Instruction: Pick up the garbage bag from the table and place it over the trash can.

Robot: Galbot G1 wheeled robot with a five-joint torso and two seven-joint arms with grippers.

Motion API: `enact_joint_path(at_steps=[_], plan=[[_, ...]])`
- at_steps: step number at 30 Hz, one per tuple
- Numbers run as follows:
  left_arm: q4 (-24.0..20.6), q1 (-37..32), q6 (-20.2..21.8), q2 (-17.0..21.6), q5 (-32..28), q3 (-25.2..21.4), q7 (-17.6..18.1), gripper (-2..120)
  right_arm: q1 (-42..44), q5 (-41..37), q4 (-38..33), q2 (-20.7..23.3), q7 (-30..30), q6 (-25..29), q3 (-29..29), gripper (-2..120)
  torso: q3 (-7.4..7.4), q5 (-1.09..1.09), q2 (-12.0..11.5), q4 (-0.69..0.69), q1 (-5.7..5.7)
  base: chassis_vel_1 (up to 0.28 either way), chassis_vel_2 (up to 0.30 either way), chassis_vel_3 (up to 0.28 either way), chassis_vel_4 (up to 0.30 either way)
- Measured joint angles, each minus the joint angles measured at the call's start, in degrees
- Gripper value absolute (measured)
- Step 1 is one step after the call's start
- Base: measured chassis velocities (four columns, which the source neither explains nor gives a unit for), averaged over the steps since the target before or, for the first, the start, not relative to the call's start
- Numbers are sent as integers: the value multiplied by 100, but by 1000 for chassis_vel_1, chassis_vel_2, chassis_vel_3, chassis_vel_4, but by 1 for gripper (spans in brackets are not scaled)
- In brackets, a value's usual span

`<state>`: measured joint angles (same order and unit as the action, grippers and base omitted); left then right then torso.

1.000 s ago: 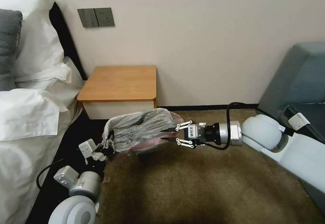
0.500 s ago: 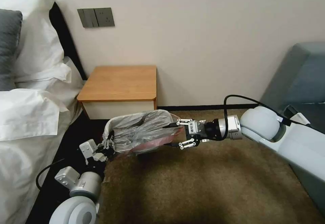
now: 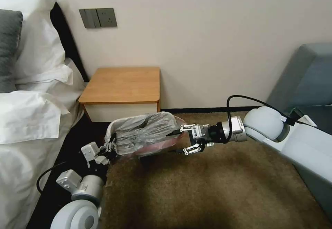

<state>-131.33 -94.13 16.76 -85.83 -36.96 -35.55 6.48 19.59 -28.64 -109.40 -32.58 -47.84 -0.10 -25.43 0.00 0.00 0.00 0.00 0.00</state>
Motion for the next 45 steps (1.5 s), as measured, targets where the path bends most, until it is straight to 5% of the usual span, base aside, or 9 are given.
enact_joint_path(at_steps=[12, 22, 35, 45], plan=[[-20, 5, 0, 5, -6, -1, -3, 10, -15, -13, 89, -31, -51, -20, -56, 0, 0, 0, 0, 0, 0, 0, 0, 0, 0], [-43, 45, 0, 5, -105, -46, 2, 10, 163, 3, -7, 7, -58, -9, 41, 0, 0, 0, 0, 1, 0, 0, 0, 0, 0], [-275, -11, 207, -49, -999, -28, 219, 10, 1544, 558, 50, 37, -128, 285, 1037, 0, 0, 1, 0, 1, 0, 0, 0, 0, 0], [-325, -54, 232, -127, -991, -33, 222, 10, 2495, 841, 167, -68, -126, 534, 1811, 0, 0, 1, 0, 1, 0, 0, 0, 0, 0]])
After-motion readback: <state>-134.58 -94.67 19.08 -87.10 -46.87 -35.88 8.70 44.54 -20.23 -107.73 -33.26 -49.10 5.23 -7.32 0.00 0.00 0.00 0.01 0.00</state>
